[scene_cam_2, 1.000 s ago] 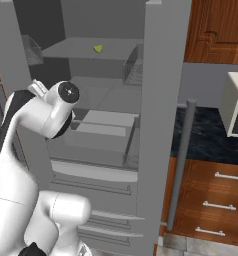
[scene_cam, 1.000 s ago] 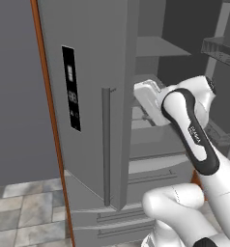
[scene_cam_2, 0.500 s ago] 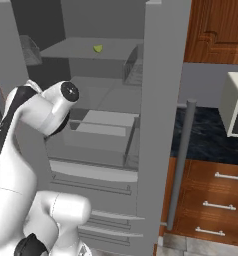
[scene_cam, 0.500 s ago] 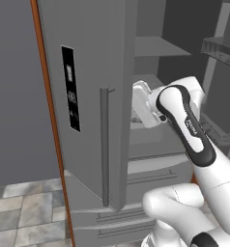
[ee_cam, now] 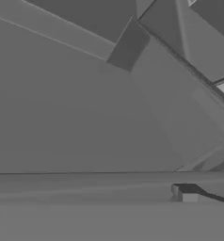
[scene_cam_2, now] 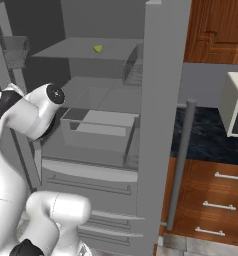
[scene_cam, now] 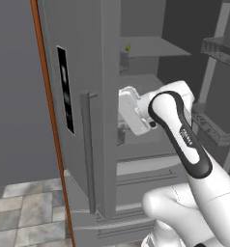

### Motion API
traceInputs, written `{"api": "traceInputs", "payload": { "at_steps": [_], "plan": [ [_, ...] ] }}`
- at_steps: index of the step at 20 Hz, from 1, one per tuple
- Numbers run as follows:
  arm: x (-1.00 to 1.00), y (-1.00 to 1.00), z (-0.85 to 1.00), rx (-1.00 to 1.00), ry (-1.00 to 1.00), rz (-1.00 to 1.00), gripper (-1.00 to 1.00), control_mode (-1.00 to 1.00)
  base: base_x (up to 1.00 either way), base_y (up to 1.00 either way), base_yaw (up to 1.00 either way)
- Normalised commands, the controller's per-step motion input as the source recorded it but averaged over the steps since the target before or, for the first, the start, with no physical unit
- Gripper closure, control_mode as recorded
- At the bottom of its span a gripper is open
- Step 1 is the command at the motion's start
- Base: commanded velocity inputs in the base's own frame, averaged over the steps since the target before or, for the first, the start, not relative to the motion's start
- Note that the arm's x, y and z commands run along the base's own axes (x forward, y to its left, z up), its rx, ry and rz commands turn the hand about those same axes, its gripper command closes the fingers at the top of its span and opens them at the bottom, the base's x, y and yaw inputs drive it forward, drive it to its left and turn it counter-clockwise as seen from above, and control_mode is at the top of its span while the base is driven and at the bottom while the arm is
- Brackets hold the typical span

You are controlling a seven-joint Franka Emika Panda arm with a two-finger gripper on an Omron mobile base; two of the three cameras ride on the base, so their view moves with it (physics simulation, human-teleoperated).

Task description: There is a bowl on the dining counter. Grab a lemon wedge from the fridge and place it in the bowl. Then get the liquor bottle and glass cup from the cabinet and place them next to the bowl.

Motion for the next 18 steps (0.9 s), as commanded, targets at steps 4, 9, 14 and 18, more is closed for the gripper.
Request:
{"api": "traceInputs", "payload": {
  "at_steps": [4,9,14,18],
  "plan": [
    [-0.06,0.66,0.0,0.0,0.05,0.0,-1.0,-1.0,0.0,0.0,0.0],
    [0.0,0.71,0.0,-0.03,0.06,0.0,-1.0,-1.0,0.0,0.0,0.0],
    [0.0,0.59,0.0,-0.05,0.01,0.0,-1.0,-1.0,0.0,0.0,0.0],
    [0.0,0.04,-0.09,-0.11,0.0,0.0,-1.0,-1.0,0.0,0.0,0.0]
  ]
}}
